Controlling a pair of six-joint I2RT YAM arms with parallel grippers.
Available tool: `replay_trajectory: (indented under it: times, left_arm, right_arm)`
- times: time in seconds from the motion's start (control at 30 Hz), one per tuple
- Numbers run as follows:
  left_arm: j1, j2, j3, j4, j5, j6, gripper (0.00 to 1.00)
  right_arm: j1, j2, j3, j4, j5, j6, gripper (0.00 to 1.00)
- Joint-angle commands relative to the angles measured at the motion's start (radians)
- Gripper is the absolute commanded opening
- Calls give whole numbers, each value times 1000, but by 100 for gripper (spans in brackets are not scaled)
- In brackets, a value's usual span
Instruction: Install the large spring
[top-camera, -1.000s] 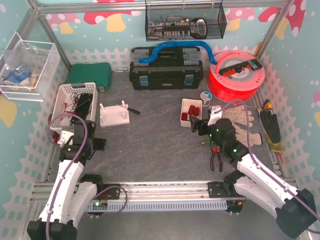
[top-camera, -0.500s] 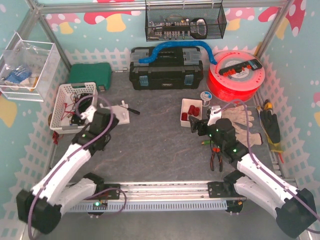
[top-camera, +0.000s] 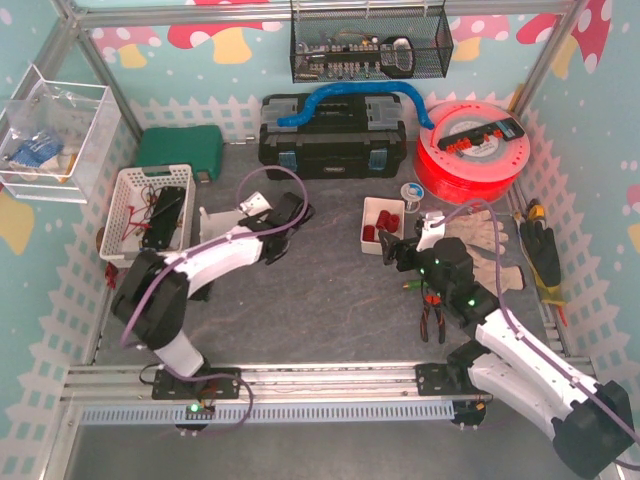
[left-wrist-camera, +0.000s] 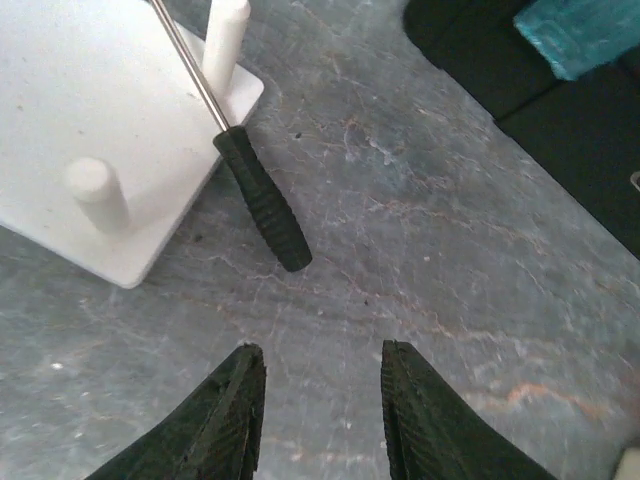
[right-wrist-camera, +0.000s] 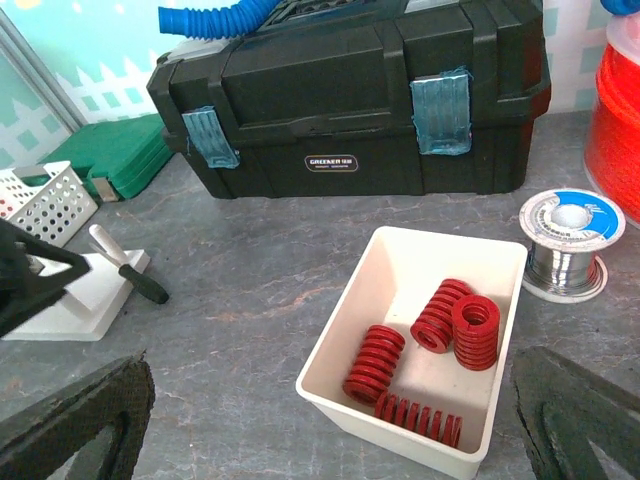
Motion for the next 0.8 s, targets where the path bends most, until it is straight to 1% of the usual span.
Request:
replay_trajectory:
  times: [0.0, 0.07, 0.17, 0.3, 0.43, 0.77]
  left_arm:
    - [2, 131, 85, 7, -74, -146, 36]
    - [10, 190, 114, 6, -89, -166, 37]
    - [47, 262, 140, 10, -68, -198, 38]
    - [80, 327, 174, 17, -48, -186, 39]
    - [105, 375, 198, 20, -38, -178, 43]
    - [148, 454, 235, 47, -26, -131, 41]
  right_arm:
    - [8, -19, -8, 13, 14, 8, 96]
    - [8, -24, -10, 13, 18, 8, 96]
    - [8, -27, -12, 15, 13, 10, 96]
    - [8, -25, -11, 15, 13, 9, 96]
    - [8, -27, -11, 15, 16, 8, 96]
    - [8, -27, -12, 15, 26, 5, 96]
